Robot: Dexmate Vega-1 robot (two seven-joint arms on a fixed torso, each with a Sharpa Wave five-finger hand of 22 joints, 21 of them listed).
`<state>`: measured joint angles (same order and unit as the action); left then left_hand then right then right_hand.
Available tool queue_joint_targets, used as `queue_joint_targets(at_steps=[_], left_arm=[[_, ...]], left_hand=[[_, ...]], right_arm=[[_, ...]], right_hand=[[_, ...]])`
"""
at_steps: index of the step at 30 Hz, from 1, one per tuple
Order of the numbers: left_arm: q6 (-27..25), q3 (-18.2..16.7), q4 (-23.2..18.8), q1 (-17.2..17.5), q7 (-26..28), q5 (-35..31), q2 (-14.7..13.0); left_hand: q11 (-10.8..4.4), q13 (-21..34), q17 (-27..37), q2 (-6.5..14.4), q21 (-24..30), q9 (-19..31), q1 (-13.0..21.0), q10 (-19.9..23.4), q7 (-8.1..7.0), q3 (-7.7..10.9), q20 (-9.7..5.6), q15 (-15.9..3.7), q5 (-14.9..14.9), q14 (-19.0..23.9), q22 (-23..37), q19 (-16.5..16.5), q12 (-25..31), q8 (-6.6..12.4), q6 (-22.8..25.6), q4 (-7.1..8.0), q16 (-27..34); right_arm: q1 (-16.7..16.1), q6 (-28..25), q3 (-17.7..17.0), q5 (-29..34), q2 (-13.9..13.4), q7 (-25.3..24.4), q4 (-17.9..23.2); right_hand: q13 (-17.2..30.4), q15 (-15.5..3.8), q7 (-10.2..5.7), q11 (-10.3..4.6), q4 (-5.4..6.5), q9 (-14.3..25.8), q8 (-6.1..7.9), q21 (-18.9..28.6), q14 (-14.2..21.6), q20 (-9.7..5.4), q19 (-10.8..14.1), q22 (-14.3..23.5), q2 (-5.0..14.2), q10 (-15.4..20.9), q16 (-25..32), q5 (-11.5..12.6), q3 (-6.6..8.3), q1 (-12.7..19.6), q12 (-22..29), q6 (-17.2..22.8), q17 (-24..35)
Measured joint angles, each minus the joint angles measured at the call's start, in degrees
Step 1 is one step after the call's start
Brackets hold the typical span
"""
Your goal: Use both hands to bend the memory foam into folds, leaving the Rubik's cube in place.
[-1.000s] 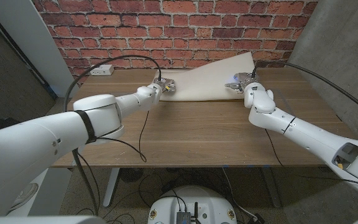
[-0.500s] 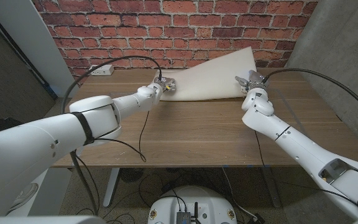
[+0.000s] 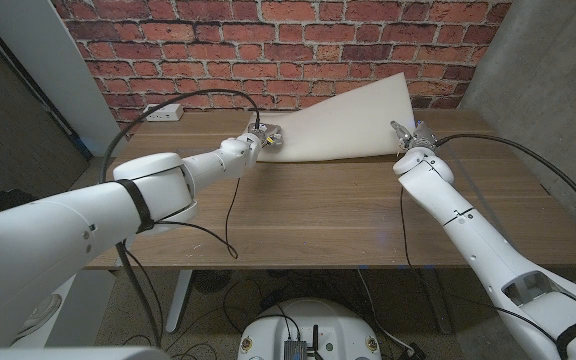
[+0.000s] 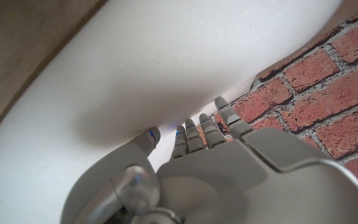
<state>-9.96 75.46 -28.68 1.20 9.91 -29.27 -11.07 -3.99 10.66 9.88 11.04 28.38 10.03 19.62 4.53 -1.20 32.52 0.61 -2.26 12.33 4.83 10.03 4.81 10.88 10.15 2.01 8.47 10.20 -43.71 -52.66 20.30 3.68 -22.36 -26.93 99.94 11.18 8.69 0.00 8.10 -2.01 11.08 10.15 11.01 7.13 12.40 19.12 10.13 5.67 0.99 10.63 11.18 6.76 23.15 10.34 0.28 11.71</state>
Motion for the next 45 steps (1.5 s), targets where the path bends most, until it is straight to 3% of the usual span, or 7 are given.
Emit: queue_joint_targets(at_steps=[5, 13, 21, 31, 40, 41, 45], left_arm=[[0.11, -0.19, 0.09, 0.05, 0.09, -0.12, 0.00], [0.40, -0.46, 0.47, 0.09, 0.24, -0.16, 0.04], [0.95, -0.51, 1.20, 0.07, 0.40, -0.08, 0.31], [0.91, -0.56, 1.27, 0.00, 0.43, 0.07, 0.33], [0.51, -0.56, 1.27, 0.00, 0.11, 0.07, 0.33], [0.49, -0.90, -0.01, 0.16, 0.10, 0.07, -0.28], [0.47, -0.98, -0.13, 0.21, 0.02, 0.07, -0.34]], left_hand=[[0.00, 0.00, 0.00, 0.00, 0.00, 0.00, 0.00, 0.00, 0.00, 0.10, 0.00, 0.21, 0.00, 0.20, 0.00, 0.00, 0.00, 0.00, 0.00, -0.10, 0.00], [0.00, 0.00, 0.00, 0.00, -0.22, 0.00, 0.00, 0.00, 0.00, 0.57, 0.00, 0.21, 0.00, 0.20, 0.00, 0.00, 0.18, 0.00, 0.00, -0.10, 0.00], [0.00, 0.00, 0.00, 0.00, -0.22, 0.00, 0.00, 0.00, 0.00, 0.77, 0.00, 0.21, 0.00, 0.20, 0.25, -0.01, 0.39, 0.00, 0.00, 0.10, 0.00], [0.00, 0.00, 0.00, 0.00, -0.43, 0.00, 0.00, 0.00, 0.00, 1.22, -0.31, 0.21, 0.00, 0.20, 0.27, 0.30, 0.39, 0.00, 0.01, 0.09, 0.00], [0.00, 0.00, 0.00, 0.00, -0.43, 0.00, 0.00, 0.00, 0.00, 1.60, -0.31, 0.21, 0.00, 0.20, 0.26, 0.30, 0.39, 0.00, 0.01, -0.02, 0.00], [0.00, 0.00, 0.00, 0.00, -0.43, 0.00, 0.00, 0.00, 0.00, 1.60, -0.31, 0.21, 0.00, 0.20, 0.26, 0.30, 0.39, 0.00, 0.01, -0.02, 0.00], [0.00, 0.00, 0.00, 0.00, -0.43, 0.00, 0.00, 0.00, -0.01, 1.60, -0.31, 0.21, 0.00, 0.20, 0.26, 0.30, 0.39, -0.01, 0.01, -0.02, 0.00]], right_arm=[[-1.55, 4.82, -3.57, -6.17, 1.56, -2.55, -1.36], [-3.17, 14.98, -7.03, -16.45, 2.94, -7.08, -3.93], [-3.33, 21.11, -7.52, -21.87, 3.28, -10.46, -6.67], [-1.11, 24.94, -6.29, -25.70, 3.11, -11.98, -11.54], [2.11, 24.94, -2.88, -25.70, 2.31, -11.98, -16.67], [2.44, 31.11, -2.53, -29.61, 2.31, -10.80, -17.20], [3.92, 32.27, -1.13, -29.80, 2.40, -10.58, -19.56]], right_hand=[[0.00, 0.04, 0.05, 0.65, -0.02, -0.05, 0.00, 0.00, 0.16, -0.01, -0.45, 0.00, 0.00, 0.66, 0.00, 0.00, -0.02, 0.00, 0.48, -0.05, 0.00], [0.17, -0.66, -0.55, -1.42, -1.29, -0.17, 0.00, -0.45, -5.57, 0.32, -3.39, 0.01, -0.79, -7.41, -0.28, 0.00, -0.72, -0.27, 0.01, -5.49, -0.27], [0.17, -1.33, -0.96, -1.65, -2.74, 0.00, 0.00, -0.45, -6.86, 0.10, -3.79, 0.01, -2.04, -10.44, -0.28, 0.00, -0.18, 1.02, 0.01, -8.50, -0.54], [0.16, -1.03, -1.23, -1.44, -4.77, 0.00, -0.20, -0.15, -8.60, 0.11, -3.74, 0.01, -3.09, -10.65, 0.01, 0.00, 0.00, 4.03, 0.02, -10.03, -0.53], [0.16, -1.23, -1.44, -1.20, -5.99, 0.00, -0.20, 0.30, -8.80, -0.16, -1.64, 0.01, -4.35, -10.88, 0.41, 0.30, 0.08, 5.69, 0.02, -10.24, -0.53], [0.16, -1.23, -1.44, -1.10, -6.11, 0.00, -0.20, 0.31, -8.80, -0.13, -1.41, 0.01, -4.69, -10.98, 0.45, 0.30, 0.20, 6.24, 0.02, -10.24, -0.53], [0.16, -1.63, -1.44, -0.70, -7.41, 0.00, 0.65, 1.66, -7.69, -0.58, 2.99, 0.01, -3.71, -10.73, 0.89, 1.49, 1.50, 10.71, 0.82, -10.24, -0.53]])
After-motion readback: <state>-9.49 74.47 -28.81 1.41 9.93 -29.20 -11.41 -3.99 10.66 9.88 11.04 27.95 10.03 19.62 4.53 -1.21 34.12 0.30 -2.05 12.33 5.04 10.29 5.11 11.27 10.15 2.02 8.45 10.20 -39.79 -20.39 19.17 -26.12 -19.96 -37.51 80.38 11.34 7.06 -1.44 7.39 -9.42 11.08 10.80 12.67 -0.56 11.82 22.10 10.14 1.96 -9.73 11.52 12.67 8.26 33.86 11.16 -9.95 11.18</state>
